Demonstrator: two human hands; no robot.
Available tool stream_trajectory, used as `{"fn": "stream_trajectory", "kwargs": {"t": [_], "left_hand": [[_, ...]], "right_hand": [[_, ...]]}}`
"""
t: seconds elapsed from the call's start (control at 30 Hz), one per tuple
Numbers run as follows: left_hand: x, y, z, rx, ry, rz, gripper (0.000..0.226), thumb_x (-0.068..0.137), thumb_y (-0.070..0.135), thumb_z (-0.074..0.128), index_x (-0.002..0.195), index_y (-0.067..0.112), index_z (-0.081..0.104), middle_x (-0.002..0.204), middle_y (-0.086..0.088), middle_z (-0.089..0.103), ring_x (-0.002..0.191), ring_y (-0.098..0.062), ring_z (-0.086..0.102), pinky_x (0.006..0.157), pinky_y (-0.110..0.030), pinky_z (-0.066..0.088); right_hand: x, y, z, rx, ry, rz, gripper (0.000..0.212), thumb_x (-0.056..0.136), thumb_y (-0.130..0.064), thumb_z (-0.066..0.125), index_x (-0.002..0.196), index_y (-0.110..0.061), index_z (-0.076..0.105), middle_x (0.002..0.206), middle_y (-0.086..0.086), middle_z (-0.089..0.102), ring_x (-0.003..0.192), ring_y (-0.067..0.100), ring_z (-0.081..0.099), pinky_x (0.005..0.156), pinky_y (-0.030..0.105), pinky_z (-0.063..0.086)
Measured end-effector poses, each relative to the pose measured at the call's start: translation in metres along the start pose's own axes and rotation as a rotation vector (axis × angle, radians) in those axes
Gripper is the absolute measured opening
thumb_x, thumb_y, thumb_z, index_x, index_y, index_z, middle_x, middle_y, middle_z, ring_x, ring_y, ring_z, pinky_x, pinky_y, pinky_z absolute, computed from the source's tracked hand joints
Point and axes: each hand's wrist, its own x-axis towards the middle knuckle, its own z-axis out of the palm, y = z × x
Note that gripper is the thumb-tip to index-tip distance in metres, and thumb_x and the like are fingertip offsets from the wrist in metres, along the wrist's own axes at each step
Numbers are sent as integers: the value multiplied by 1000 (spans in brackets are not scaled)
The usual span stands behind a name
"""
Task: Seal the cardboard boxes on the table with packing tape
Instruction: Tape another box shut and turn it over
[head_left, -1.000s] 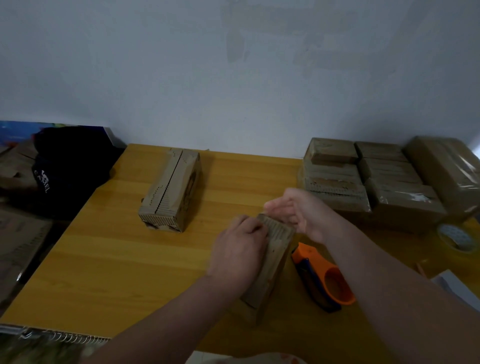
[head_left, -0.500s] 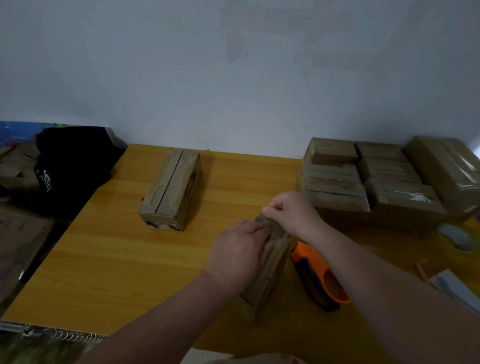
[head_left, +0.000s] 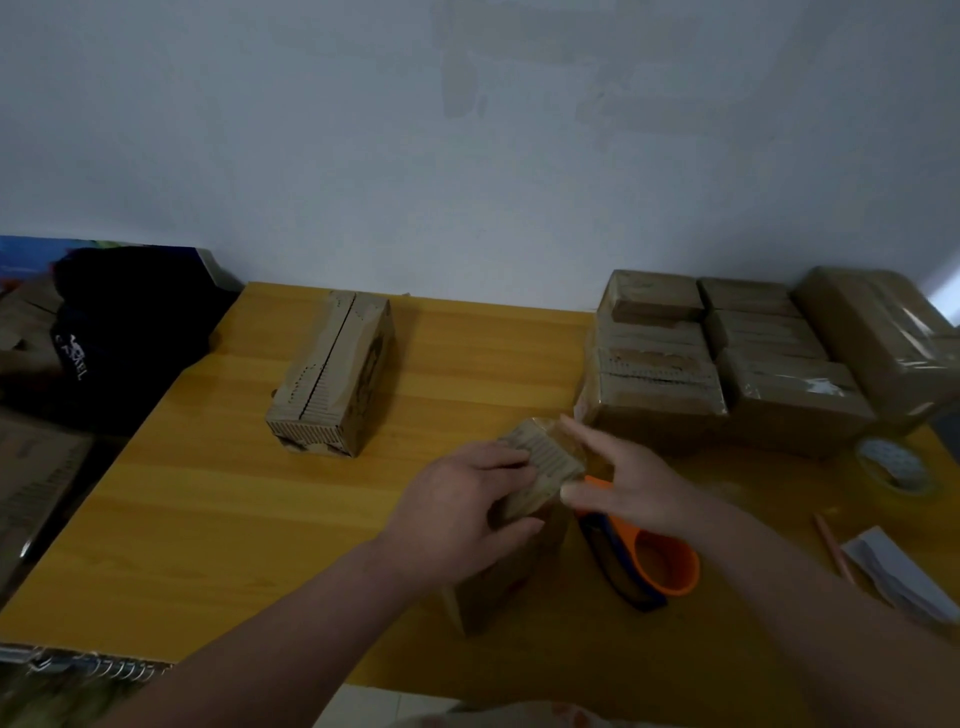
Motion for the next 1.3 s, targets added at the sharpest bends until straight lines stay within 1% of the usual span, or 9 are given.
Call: {"fn": "stream_trajectory", "kwargs": {"t": [0.07, 0.17, 0.4, 0.5, 0.7, 0.93, 1.1, 1.2, 1.3], "left_hand": [[-1, 0, 1, -10, 6, -4, 57, 81, 57, 51, 118, 17, 68, 125, 1, 64, 118, -16, 57, 96, -25, 40], [-2, 1, 1, -8, 7, 1, 55, 80, 56, 53, 115, 16, 70, 121, 1, 66, 113, -16, 59, 92, -23, 42], [-5, 2, 3, -13, 23, 15, 52, 80, 54, 55, 112, 16, 71, 118, 1, 67, 109, -14, 61, 91, -23, 44], [-5, 1, 3, -26, 28, 13, 51, 80, 54, 56, 112, 17, 71, 118, 1, 67, 110, -14, 61, 92, -23, 44], [-4, 2, 4, -15, 30, 36, 50, 80, 53, 55, 111, 16, 71, 117, 1, 67, 108, -16, 62, 89, -28, 50], [-4, 3, 5, -5, 62, 72, 49, 79, 52, 55, 108, 16, 72, 112, 3, 68, 103, -15, 64, 84, -27, 54], [-2, 3, 6, -10, 48, 85, 49, 79, 51, 56, 110, 16, 71, 113, 2, 68, 103, -16, 64, 83, -32, 56], [0, 3, 6, -6, 46, 75, 49, 79, 52, 55, 109, 17, 71, 112, 3, 68, 102, -16, 64, 79, -33, 58], [-1, 3, 6, -16, 33, 78, 48, 79, 51, 55, 109, 17, 71, 112, 3, 68, 102, -15, 63, 80, -31, 57]], "right_hand": [[0, 2, 4, -98, -63, -54, 114, 63, -68, 70, 153, -38, 7, 159, -9, 19, 144, 12, 20, 116, 40, 27], [0, -5, 8, -255, -29, -142, 121, 64, -63, 77, 154, -35, 2, 160, -13, 14, 145, 7, 14, 118, 35, 21], [-8, -16, 6, -673, 49, -196, 121, 68, -77, 62, 153, -31, -11, 160, -17, -9, 148, 10, 3, 115, 34, 25], [-6, -15, 7, -777, 83, -216, 121, 70, -77, 60, 152, -29, -15, 160, -16, -15, 149, 12, 0, 114, 34, 26], [-9, -12, 8, -853, 91, -224, 119, 75, -69, 63, 151, -27, -19, 160, -11, -17, 149, 16, 1, 115, 34, 23], [-15, -12, 10, -823, 115, -234, 112, 80, -63, 62, 151, -25, -16, 161, -10, -12, 149, 13, 5, 113, 31, 27], [-17, -14, 11, -818, 90, -272, 111, 79, -61, 64, 145, -29, -20, 158, -12, -14, 149, 15, 5, 114, 34, 27], [-16, -15, 13, -817, 78, -272, 113, 78, -65, 63, 141, -32, -25, 151, -16, -25, 149, 14, -5, 116, 35, 23], [-18, -16, 12, -835, 28, -267, 118, 76, -66, 64, 144, -30, -26, 148, -18, -32, 146, 11, -18, 118, 33, 9]]}}
